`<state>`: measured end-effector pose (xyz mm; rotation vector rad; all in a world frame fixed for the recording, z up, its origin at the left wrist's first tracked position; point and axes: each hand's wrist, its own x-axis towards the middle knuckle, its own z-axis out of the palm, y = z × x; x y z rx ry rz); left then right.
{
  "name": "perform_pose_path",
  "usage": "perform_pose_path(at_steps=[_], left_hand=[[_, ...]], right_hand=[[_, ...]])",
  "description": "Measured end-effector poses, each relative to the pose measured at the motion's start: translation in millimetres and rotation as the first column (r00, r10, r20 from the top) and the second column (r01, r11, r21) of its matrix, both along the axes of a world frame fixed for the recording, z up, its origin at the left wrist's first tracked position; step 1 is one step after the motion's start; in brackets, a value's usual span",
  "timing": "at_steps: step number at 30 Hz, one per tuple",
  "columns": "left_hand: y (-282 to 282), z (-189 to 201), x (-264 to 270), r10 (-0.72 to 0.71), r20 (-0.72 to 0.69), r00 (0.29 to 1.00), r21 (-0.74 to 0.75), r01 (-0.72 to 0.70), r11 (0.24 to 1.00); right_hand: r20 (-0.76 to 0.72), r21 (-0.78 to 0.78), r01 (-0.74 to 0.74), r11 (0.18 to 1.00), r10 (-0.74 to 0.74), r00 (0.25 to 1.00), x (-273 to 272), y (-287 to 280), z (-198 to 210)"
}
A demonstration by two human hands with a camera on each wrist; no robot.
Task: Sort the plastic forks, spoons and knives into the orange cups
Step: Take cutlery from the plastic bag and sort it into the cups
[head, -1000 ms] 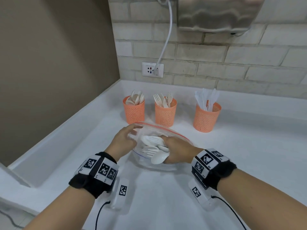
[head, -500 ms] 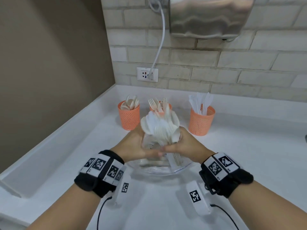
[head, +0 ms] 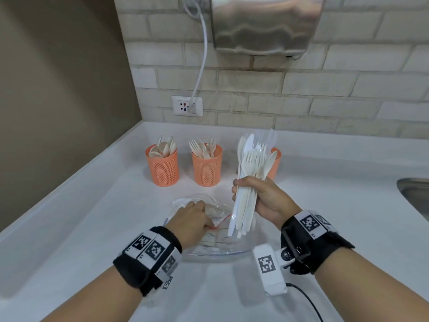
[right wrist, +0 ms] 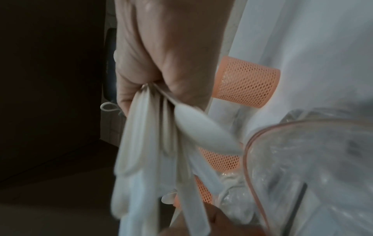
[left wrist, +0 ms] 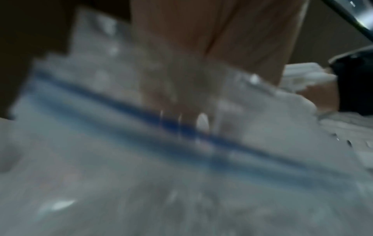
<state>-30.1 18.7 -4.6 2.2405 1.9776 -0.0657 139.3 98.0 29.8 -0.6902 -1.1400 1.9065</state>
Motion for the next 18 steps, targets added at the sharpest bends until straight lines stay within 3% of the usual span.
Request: perform_pose_path(at_steps=[2, 3, 5, 6, 9, 12, 18], left_hand=[[2, 12, 1, 0.076, 0.255, 0.964, 0.036, -0.087, 0.996], [2, 22, 3, 0.117, 0.467, 0.877, 0.049, -0.158, 0.986], [4, 38, 6, 0.151, 0.804, 0.576, -0.046, -0.193, 0.98], [4, 43, 9, 0.149, 0.883, 0.445, -0.089, -0.152, 0.984], [3, 44, 20, 0.089, 0.953, 0.289, -0.081, -0.042, 0.996], [8, 39, 22, 0.121, 0.984, 0.129, -0.119, -0.023, 0.993], [7, 43, 17, 0.185, 0.98, 0.069, -0.185, -0.012, 0.983]], right_hand=[[0.005, -0.015, -0.043, 0.999, 0.043, 0.999, -2, -2, 0], [0.006, -0.004, -0.062, 0.998, 0.062, 0.998, -4, -4, 1], [0.011, 0.04, -0.076, 0.996, 0.076, 0.997, -12, -10, 4], [0.015, 0.065, -0.062, 0.996, 0.062, 0.998, -16, -13, 7], [0.03, 0.093, -0.02, 0.995, 0.017, 0.999, -28, -21, 14], [0.118, 0.105, -0.038, 0.994, 0.025, 0.993, -34, -25, 18], [0.293, 0.169, -0.144, 0.975, 0.09, 0.952, -35, -23, 22]])
